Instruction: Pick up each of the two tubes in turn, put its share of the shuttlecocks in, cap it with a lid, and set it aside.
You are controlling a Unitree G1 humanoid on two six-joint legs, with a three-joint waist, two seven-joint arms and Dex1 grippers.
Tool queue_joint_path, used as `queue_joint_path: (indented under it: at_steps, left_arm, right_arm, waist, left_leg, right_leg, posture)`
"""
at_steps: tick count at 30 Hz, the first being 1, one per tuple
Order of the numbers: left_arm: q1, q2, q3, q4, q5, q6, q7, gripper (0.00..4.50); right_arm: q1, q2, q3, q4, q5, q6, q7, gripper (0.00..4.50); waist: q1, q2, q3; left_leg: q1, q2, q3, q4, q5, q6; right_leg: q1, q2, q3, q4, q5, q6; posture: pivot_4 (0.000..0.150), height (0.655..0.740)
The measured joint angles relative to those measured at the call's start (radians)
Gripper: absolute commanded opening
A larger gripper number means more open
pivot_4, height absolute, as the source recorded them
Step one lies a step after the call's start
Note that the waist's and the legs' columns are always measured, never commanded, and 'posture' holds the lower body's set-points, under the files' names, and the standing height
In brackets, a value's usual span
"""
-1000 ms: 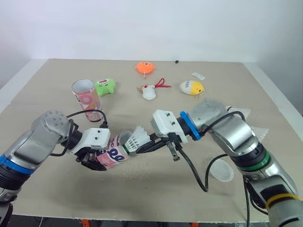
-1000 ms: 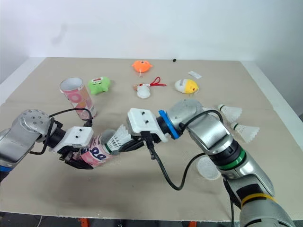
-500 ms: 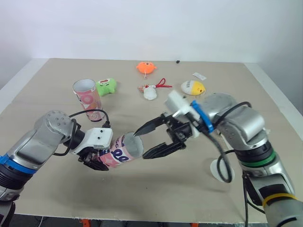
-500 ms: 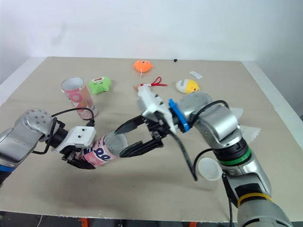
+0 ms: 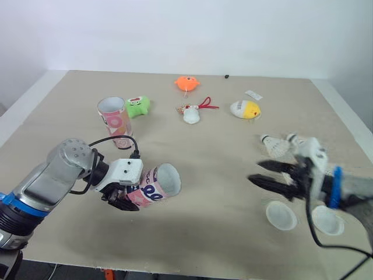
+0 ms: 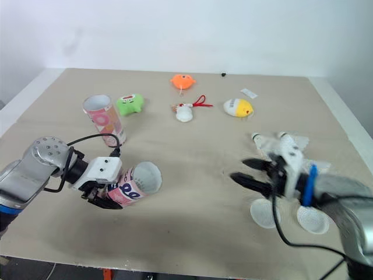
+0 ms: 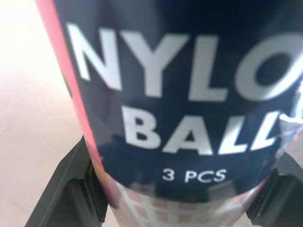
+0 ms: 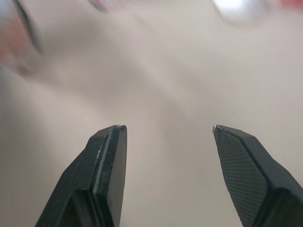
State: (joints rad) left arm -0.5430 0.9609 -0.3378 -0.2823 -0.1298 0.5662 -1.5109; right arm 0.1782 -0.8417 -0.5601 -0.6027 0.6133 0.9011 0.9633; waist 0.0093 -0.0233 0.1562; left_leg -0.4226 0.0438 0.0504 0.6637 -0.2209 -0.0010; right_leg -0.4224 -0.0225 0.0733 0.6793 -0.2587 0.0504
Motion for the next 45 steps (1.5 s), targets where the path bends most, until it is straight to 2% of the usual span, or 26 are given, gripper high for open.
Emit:
queue_joint_path:
  at_steps: [3, 6, 8, 11, 15, 19, 28, 29, 30, 32, 35, 40, 45]
  left_arm:
    - [-0.025, -0.016, -0.020, 0.038, 0.007, -0.021, -0.008, 3.07]
    - [-0.038, -0.034, -0.028, 0.069, 0.015, -0.043, -0.015, 3.07]
    - [-0.050, -0.046, -0.042, 0.087, 0.022, -0.062, -0.018, 3.07]
    - [-0.053, -0.049, -0.045, 0.092, 0.021, -0.069, -0.024, 3.07]
    - [-0.048, -0.047, -0.044, 0.076, 0.011, -0.070, -0.031, 3.07]
    - [-0.040, -0.043, -0.040, 0.061, 0.006, -0.068, -0.033, 3.07]
    - [-0.030, -0.037, -0.035, 0.057, 0.001, -0.068, -0.024, 3.07]
    - [-0.030, -0.037, -0.035, 0.056, 0.001, -0.067, -0.023, 3.07]
    - [-0.030, -0.037, -0.035, 0.056, 0.000, -0.067, -0.023, 3.07]
    - [-0.027, -0.036, -0.032, 0.056, -0.001, -0.066, -0.021, 3.07]
    - [-0.019, -0.035, -0.025, 0.051, -0.002, -0.064, -0.019, 3.07]
    - [-0.010, -0.032, -0.020, 0.037, -0.002, -0.057, -0.013, 3.07]
    - [-0.007, -0.021, -0.018, 0.036, -0.002, -0.056, -0.007, 3.07]
  right_arm:
    - [0.167, 0.008, -0.145, -0.046, 0.037, -0.022, 0.068, 3.13]
    - [0.211, 0.009, -0.168, -0.010, 0.007, -0.067, 0.065, 3.13]
    - [0.166, 0.009, -0.125, 0.107, -0.061, -0.116, -0.003, 3.13]
    - [0.110, 0.010, -0.067, 0.195, -0.102, -0.138, -0.057, 3.13]
    - [0.052, 0.012, 0.014, 0.298, -0.136, -0.173, -0.096, 3.13]
    - [-0.002, 0.012, 0.020, 0.362, -0.148, -0.188, -0.112, 3.13]
    - [-0.132, 0.011, 0.154, 0.451, -0.175, -0.215, -0.143, 3.13]
    - [-0.139, 0.011, 0.165, 0.455, -0.178, -0.219, -0.144, 2.63]
    - [-0.140, 0.011, 0.170, 0.461, -0.180, -0.222, -0.145, 2.42]
    - [-0.139, 0.011, 0.169, 0.469, -0.183, -0.228, -0.144, 1.56]
    - [-0.123, 0.011, 0.165, 0.467, -0.180, -0.239, -0.136, 0.03]
    - [-0.072, -0.009, 0.113, 0.426, -0.136, -0.245, -0.081, 0.03]
    - [-0.061, -0.105, 0.025, 0.146, 0.057, -0.228, 0.090, 0.03]
  waist:
    - [-0.001, 0.001, -0.001]
    - [-0.004, 0.000, 0.000]
    - [-0.006, 0.000, 0.000]
    - [-0.008, -0.001, 0.001]
    - [-0.006, 0.001, 0.000]
    - [-0.003, 0.004, -0.002]
    - [-0.003, 0.005, -0.002]
    - [-0.003, 0.005, -0.002]
    - [-0.003, 0.005, -0.002]
    - [-0.003, 0.005, -0.003]
    - [-0.003, 0.005, -0.003]
    - [-0.003, 0.006, -0.002]
    - [-0.005, 0.005, -0.002]
  left_leg:
    - [0.003, 0.000, 0.000, 0.003, 0.000, 0.000]
    - [0.006, 0.001, -0.001, 0.007, 0.001, 0.002]
    - [0.011, 0.003, -0.002, 0.005, 0.002, 0.004]
    - [0.013, 0.002, 0.001, 0.005, 0.000, 0.007]
    - [0.007, -0.003, 0.002, 0.005, -0.005, 0.013]
    - [0.003, -0.010, 0.000, 0.002, -0.006, 0.014]
    - [0.004, -0.011, -0.002, 0.000, -0.006, 0.014]
    - [0.004, -0.011, -0.002, 0.000, -0.006, 0.014]
    - [0.004, -0.011, -0.002, 0.000, -0.006, 0.014]
    - [0.004, -0.011, -0.002, 0.001, -0.006, 0.014]
    - [0.004, -0.011, -0.002, 0.000, -0.006, 0.014]
    - [0.004, -0.011, -0.002, 0.000, -0.006, 0.014]
    - [0.007, -0.007, -0.002, 0.000, -0.006, 0.014]
  right_leg:
    - [0.004, 0.000, 0.000, -0.002, 0.000, -0.002]
    - [0.008, -0.001, 0.000, -0.006, 0.003, -0.003]
    - [0.012, -0.002, 0.000, -0.016, 0.003, -0.003]
    - [0.014, -0.008, 0.001, -0.019, 0.003, -0.003]
    - [0.016, -0.012, 0.001, -0.020, 0.005, 0.003]
    - [0.014, -0.010, 0.001, -0.020, 0.004, 0.003]
    - [0.015, -0.010, 0.000, -0.020, 0.001, 0.007]
    - [0.015, -0.010, 0.000, -0.020, 0.001, 0.007]
    - [0.015, -0.010, 0.000, -0.020, 0.001, 0.007]
    - [0.015, -0.010, 0.001, -0.020, 0.001, 0.008]
    - [0.015, -0.010, 0.000, -0.020, 0.001, 0.008]
    - [0.015, -0.010, 0.001, -0.020, 0.001, 0.008]
    - [0.017, -0.007, 0.001, -0.020, 0.003, 0.009]
  posture:
    - [0.150, 0.7323]
    - [0.150, 0.7323]
    - [0.150, 0.7323]
    - [0.150, 0.7323]
    - [0.150, 0.7323]
    - [0.150, 0.7323]
    - [0.150, 0.7323]
    - [0.150, 0.7323]
    - [0.150, 0.7323]
    - [0.150, 0.7323]
    - [0.150, 0.7323]
    - [0.150, 0.7323]
    - [0.150, 0.7323]
